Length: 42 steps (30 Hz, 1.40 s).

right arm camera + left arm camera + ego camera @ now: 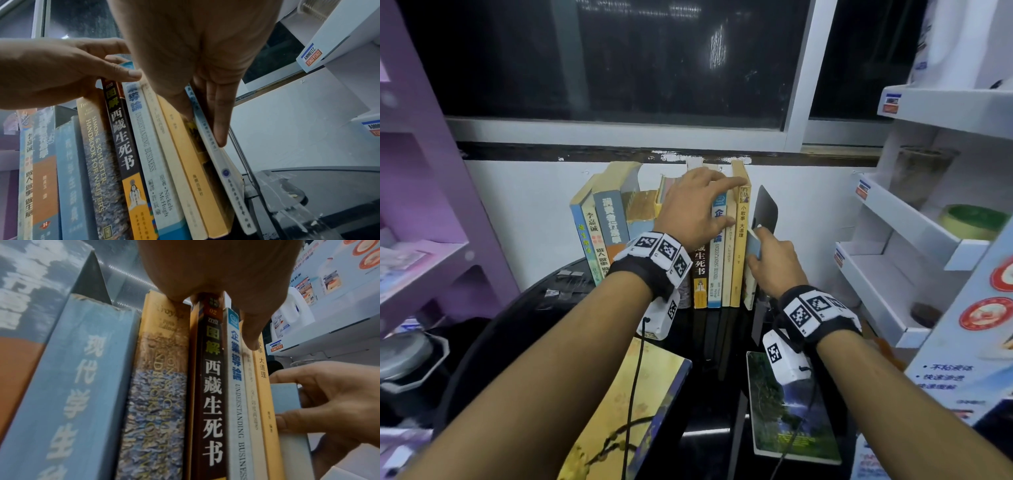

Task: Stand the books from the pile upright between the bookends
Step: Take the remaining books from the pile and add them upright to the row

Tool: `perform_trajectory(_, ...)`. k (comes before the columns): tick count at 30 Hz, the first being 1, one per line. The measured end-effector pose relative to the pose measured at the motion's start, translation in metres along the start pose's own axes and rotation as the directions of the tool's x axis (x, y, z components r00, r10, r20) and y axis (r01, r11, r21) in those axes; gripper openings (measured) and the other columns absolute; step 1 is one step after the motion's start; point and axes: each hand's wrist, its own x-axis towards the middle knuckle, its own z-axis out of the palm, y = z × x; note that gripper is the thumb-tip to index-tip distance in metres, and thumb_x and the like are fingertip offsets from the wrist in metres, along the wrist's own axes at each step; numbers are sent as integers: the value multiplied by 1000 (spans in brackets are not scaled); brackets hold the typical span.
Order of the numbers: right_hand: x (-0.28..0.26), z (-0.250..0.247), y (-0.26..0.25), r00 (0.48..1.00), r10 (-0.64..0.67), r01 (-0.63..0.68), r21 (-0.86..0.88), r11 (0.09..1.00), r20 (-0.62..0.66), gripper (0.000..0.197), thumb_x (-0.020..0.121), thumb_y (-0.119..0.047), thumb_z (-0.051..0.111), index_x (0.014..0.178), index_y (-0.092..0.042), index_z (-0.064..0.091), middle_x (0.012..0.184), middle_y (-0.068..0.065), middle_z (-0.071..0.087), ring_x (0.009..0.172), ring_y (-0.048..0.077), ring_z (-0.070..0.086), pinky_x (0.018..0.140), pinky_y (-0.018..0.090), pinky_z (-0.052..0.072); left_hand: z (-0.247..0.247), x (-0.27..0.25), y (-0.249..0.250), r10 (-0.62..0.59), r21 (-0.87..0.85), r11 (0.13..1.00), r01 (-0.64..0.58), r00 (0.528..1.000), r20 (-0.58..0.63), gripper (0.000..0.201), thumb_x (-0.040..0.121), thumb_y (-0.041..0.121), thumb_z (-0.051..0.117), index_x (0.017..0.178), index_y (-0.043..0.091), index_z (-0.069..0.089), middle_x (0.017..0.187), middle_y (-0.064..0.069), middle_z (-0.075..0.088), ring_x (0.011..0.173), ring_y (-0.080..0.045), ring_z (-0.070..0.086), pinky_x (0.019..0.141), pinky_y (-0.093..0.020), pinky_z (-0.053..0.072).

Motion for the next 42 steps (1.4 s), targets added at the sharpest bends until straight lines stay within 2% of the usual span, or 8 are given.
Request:
perform_trajectory(6, 6, 4, 4, 998, 6, -8, 41, 999, 57, 46, 95, -14, 54, 140, -21, 42, 115, 14, 63, 99, 30, 65, 86, 36, 53, 3, 0, -2, -16, 35, 999, 16, 1000, -1, 64, 81, 42, 69, 138, 44, 40, 134, 10, 52, 132, -18, 38, 105, -46, 39)
perform_trajectory(9, 8, 2, 7, 992, -2, -7, 78, 997, 126, 67, 92, -13, 59, 148, -31, 27, 121, 11, 62, 101, 26, 66, 88, 37, 55, 4, 0, -3, -29, 47, 998, 28, 1000, 6, 65, 82, 42, 69, 139, 45, 38, 135, 10, 51, 134, -18, 36, 104, -50, 39)
perform_trajectory(12, 6, -2, 8, 971, -15, -2, 72, 997, 240, 87, 88, -8, 65, 153, -32, 12, 128, 8, 61, 105, 22, 66, 86, 36, 55, 3, 0, -2, -33, 48, 998, 33, 999, 2, 64, 82, 41, 68, 139, 44, 38, 135, 9, 51, 132, -18, 37, 103, -49, 40)
perform_trajectory(18, 6, 2, 12, 964, -16, -14, 113, 994, 265, 105, 84, -1, 70, 153, -36, 0, 132, 8, 59, 110, 23, 65, 81, 36, 57, 4, -1, -1, -36, 44, 998, 36, 999, -2, 64, 81, 42, 68, 138, 45, 39, 133, 10, 51, 130, -17, 38, 102, -48, 41)
perform_trajectory(23, 10, 8, 15, 970, -18, -19, 151, 988, 243, 102, 84, 0, 69, 153, -37, 3, 136, 7, 56, 116, 24, 62, 83, 36, 56, 5, -1, -3, -43, 38, 998, 44, 999, -15, 63, 81, 41, 69, 137, 45, 40, 132, 10, 52, 129, -16, 38, 101, -46, 42)
perform_trajectory(33, 14, 11, 19, 975, -46, 9, 169, 986, 218, 96, 85, 0, 68, 151, -39, 10, 130, 7, 60, 113, 24, 64, 83, 34, 56, 5, -1, -1, -52, 38, 998, 53, 999, -16, 61, 82, 40, 69, 137, 45, 40, 133, 9, 50, 130, -16, 38, 99, -42, 42)
perform_trajectory(37, 14, 11, 21, 970, -52, 9, 179, 984, 238, 99, 85, 2, 67, 151, -42, 8, 133, 5, 57, 113, 24, 64, 75, 24, 55, 5, -2, -4, -37, 38, 999, 38, 999, -27, 62, 81, 40, 69, 137, 44, 41, 131, 9, 51, 128, -16, 40, 99, -43, 43)
perform_trajectory(42, 15, 11, 21, 965, -48, 8, 152, 988, 258, 102, 86, -1, 67, 152, -41, 0, 139, 7, 54, 113, 24, 64, 82, 34, 56, 5, -2, -3, -26, 41, 999, 27, 999, -38, 62, 81, 41, 69, 137, 45, 41, 129, 9, 52, 126, -15, 41, 96, -39, 43)
